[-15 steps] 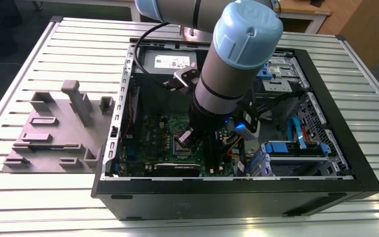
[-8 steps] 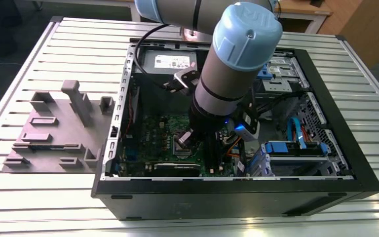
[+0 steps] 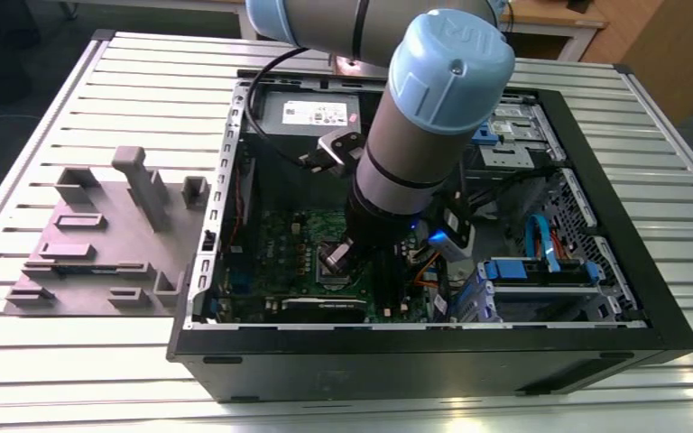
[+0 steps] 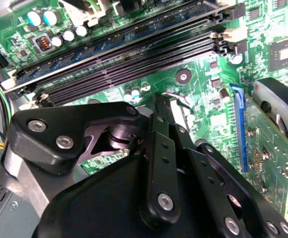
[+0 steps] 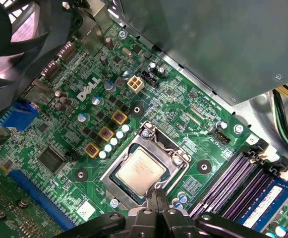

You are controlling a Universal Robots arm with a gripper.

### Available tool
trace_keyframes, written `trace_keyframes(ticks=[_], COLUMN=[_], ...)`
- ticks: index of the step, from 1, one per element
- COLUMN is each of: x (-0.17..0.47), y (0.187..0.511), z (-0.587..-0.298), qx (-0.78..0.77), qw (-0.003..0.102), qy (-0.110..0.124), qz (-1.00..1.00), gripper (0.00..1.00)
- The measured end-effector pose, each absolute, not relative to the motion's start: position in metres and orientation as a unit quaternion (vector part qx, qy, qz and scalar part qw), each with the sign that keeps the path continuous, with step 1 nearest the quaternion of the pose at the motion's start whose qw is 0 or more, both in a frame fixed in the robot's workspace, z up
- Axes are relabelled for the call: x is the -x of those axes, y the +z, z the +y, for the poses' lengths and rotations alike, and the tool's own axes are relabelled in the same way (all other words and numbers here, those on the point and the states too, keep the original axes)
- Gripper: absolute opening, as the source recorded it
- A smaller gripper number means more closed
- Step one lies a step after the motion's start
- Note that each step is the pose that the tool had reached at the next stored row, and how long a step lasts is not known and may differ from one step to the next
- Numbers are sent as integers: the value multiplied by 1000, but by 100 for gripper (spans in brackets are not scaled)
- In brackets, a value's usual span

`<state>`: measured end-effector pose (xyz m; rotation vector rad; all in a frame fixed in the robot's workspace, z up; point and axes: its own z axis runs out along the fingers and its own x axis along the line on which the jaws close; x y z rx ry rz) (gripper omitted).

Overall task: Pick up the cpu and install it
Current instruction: 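Install the first cpu locking lever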

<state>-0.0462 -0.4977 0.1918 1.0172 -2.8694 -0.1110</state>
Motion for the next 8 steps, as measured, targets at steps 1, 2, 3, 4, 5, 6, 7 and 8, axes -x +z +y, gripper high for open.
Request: trace_keyframes(ticks=[1,2,3,4,5,6,7,8], x=[46,46,46,46,46,46,46,46], y=[192,192,192,192,192,192,192,192], z=[-498,-498,-498,-498,-498,-498,-498,-498], qx=[-334,-334,-334,-334,-334,-334,-334,-334], qw=[48,47,47,47,47,47,47,47], qy=[-36,-37,-37,-37,-37,-37,-37,-37], qz=[-941,-941,-941,-941,-941,-941,-941,-941], gripper=[10,10,10,10,10,10,10,10])
